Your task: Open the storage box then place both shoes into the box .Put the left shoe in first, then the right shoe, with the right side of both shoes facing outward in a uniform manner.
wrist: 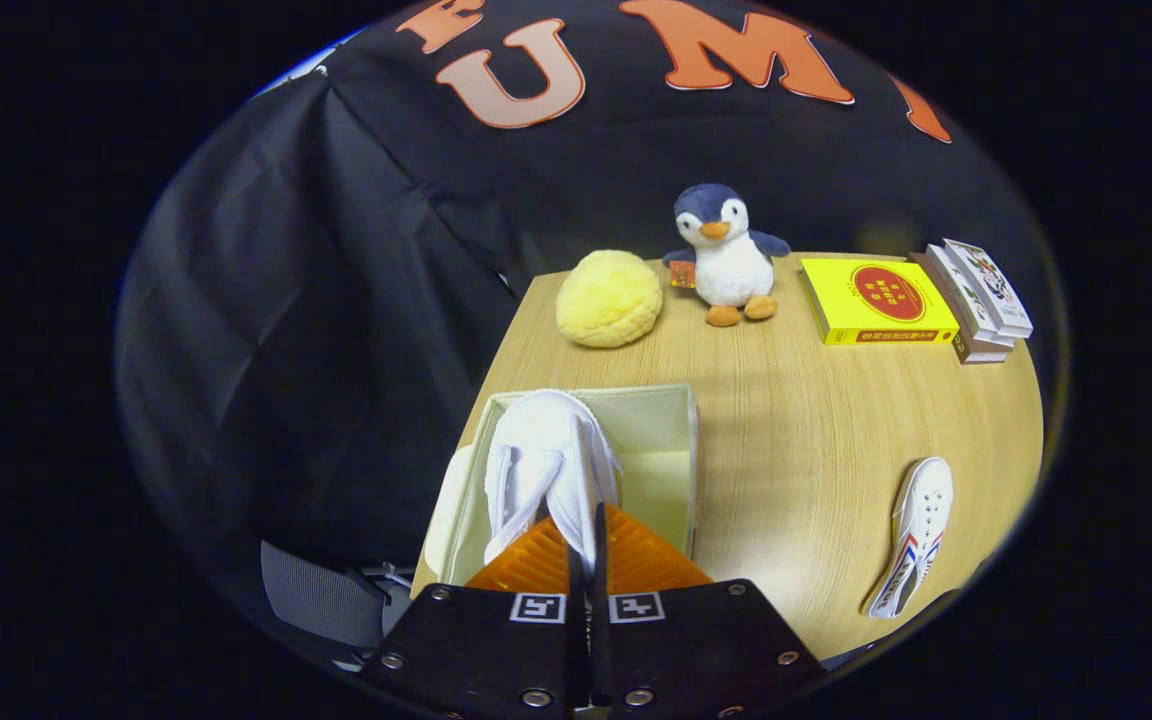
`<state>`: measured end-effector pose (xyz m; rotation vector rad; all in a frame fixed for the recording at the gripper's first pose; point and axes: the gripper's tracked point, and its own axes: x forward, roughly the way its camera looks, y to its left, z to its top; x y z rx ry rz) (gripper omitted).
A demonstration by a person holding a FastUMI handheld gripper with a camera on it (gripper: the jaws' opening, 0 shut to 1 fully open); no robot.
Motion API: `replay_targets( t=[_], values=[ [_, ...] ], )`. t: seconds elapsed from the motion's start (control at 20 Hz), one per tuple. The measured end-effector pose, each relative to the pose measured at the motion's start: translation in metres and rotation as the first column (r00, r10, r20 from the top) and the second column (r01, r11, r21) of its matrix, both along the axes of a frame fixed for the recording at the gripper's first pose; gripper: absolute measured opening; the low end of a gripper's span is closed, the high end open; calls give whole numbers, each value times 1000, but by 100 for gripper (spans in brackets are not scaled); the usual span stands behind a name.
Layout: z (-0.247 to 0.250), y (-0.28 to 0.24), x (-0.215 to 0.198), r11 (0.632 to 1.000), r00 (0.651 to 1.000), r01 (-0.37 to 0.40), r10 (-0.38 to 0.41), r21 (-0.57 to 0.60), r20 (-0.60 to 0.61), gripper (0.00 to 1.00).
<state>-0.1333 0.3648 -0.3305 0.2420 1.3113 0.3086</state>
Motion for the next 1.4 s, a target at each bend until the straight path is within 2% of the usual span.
replay_targets(
  t=[0.3, 0.6, 0.8, 1.05, 1.2, 1.4],
  values=[
    [-37, 26, -14, 996, 995, 11, -20, -92, -102, 2],
    [-77, 43, -25, 985, 974, 75, -106, -156, -201, 3],
    [-100, 53, -36, 976, 964, 75, -123, -203, -237, 3],
    [-114, 71, -49, 981, 944, 114, -157, -159, -292, 3],
    [-119, 76, -60, 993, 937, 65, -94, -95, -337, 4],
    [-102, 81, -50, 998, 946, 53, -41, 27, -321, 22]
  ],
)
